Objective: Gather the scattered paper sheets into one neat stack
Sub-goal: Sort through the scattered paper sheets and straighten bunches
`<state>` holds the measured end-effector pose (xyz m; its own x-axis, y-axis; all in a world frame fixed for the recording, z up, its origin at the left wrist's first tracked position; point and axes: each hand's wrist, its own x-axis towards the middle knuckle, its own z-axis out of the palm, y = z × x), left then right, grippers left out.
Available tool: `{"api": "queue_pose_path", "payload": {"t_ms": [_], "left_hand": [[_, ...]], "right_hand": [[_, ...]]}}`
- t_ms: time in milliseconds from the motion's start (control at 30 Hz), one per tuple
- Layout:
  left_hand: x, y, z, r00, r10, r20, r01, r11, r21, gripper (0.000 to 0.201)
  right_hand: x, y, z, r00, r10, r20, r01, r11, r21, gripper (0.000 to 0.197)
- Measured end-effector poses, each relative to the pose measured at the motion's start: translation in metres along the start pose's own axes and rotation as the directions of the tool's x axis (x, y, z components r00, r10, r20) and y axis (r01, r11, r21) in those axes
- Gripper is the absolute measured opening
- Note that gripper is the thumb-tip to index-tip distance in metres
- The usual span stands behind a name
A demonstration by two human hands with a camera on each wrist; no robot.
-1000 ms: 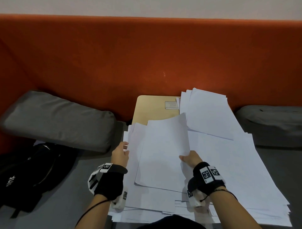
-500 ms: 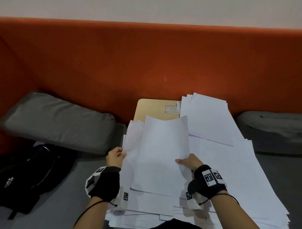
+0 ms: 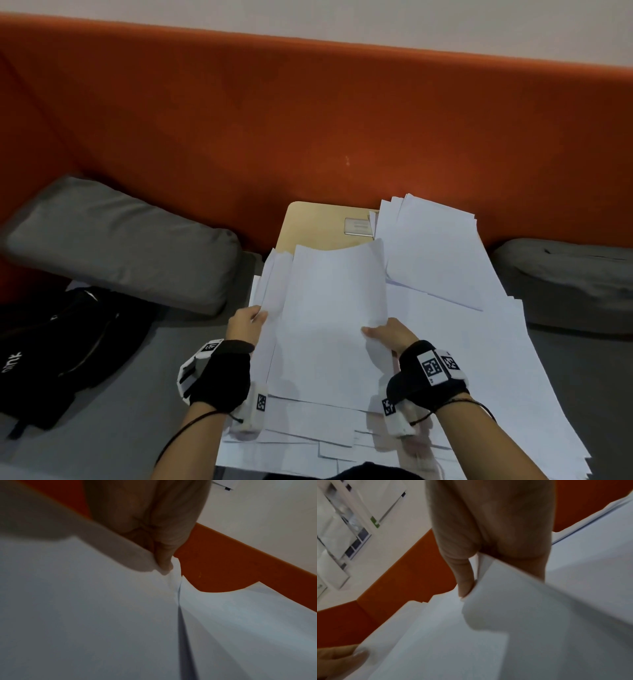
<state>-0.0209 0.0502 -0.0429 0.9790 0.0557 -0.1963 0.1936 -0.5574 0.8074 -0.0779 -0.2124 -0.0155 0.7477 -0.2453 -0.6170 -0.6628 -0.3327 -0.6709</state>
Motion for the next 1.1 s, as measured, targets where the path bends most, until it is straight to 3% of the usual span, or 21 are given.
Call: {"api": "queue_pose_path", "payload": {"t_ms": [100, 167, 267, 367, 433, 500, 633, 700, 800, 900, 1033, 1100], "left_hand": [[0.002, 0.011, -0.008, 0.995, 0.03, -0.099, -0.031, 1.0, 0.001, 0.022], [0.005, 0.014, -0.014, 0.993, 0.049, -0.105, -0.048, 0.999, 0.016, 0.019], [0.011, 0.012, -0.017, 0.999, -0.003, 0.043, 0.001, 0.999, 0.037, 0.024], [0.016, 0.007, -0.014, 0.977, -0.052, 0.205, 0.007, 0.976, 0.218, 0.028], [0.017, 0.006, -0.012, 0.974, -0.057, 0.218, -0.003, 0.964, 0.266, 0.028], [0.016, 0.008, -0.012, 0.989, -0.015, 0.15, -0.024, 0.966, 0.257, 0.027], [0.019, 0.006, -0.029, 0.988, 0.094, -0.121, -0.089, 0.995, 0.044, 0.025], [0.026, 0.002, -0.041, 0.983, 0.107, -0.151, -0.129, 0.981, -0.142, 0.026], [0.03, 0.005, -0.049, 0.996, 0.066, -0.054, -0.083, 0.902, -0.425, 0.028], [0.03, 0.016, -0.039, 0.995, 0.083, 0.058, -0.049, 0.894, -0.446, 0.03], [0.02, 0.028, -0.017, 0.972, 0.187, 0.144, -0.105, 0.889, -0.445, 0.041], [0.018, 0.035, -0.017, 0.959, 0.236, 0.159, -0.127, 0.855, -0.503, 0.043]], "right_hand": [[0.01, -0.005, 0.006, 0.999, -0.015, -0.041, 0.019, 0.995, 0.097, 0.039], [0.012, -0.006, 0.012, 0.999, -0.015, -0.051, 0.02, 0.993, 0.113, 0.036], [0.011, -0.003, 0.019, 0.998, -0.028, -0.062, 0.033, 0.996, 0.082, 0.028], [0.013, 0.006, 0.022, 0.991, -0.054, -0.123, 0.06, 0.997, 0.045, 0.027], [0.013, 0.011, 0.023, 0.982, -0.061, -0.178, 0.07, 0.997, 0.045, 0.037], [0.014, 0.014, 0.022, 0.975, -0.069, -0.21, 0.079, 0.996, 0.04, 0.039], [0.017, 0.019, 0.017, 0.955, -0.082, -0.286, 0.124, 0.983, 0.132, 0.03], [0.011, 0.012, 0.015, 0.945, -0.139, -0.297, 0.21, 0.953, 0.22, 0.024], [-0.006, -0.007, 0.016, 0.932, -0.239, -0.272, 0.328, 0.875, 0.355, 0.025], [-0.001, -0.025, 0.029, 0.925, -0.296, -0.239, 0.362, 0.877, 0.315, 0.025], [0.02, -0.03, 0.043, 0.92, -0.268, -0.285, 0.329, 0.925, 0.193, 0.017], [0.022, -0.028, 0.039, 0.917, -0.228, -0.327, 0.332, 0.892, 0.308, 0.04]]}}
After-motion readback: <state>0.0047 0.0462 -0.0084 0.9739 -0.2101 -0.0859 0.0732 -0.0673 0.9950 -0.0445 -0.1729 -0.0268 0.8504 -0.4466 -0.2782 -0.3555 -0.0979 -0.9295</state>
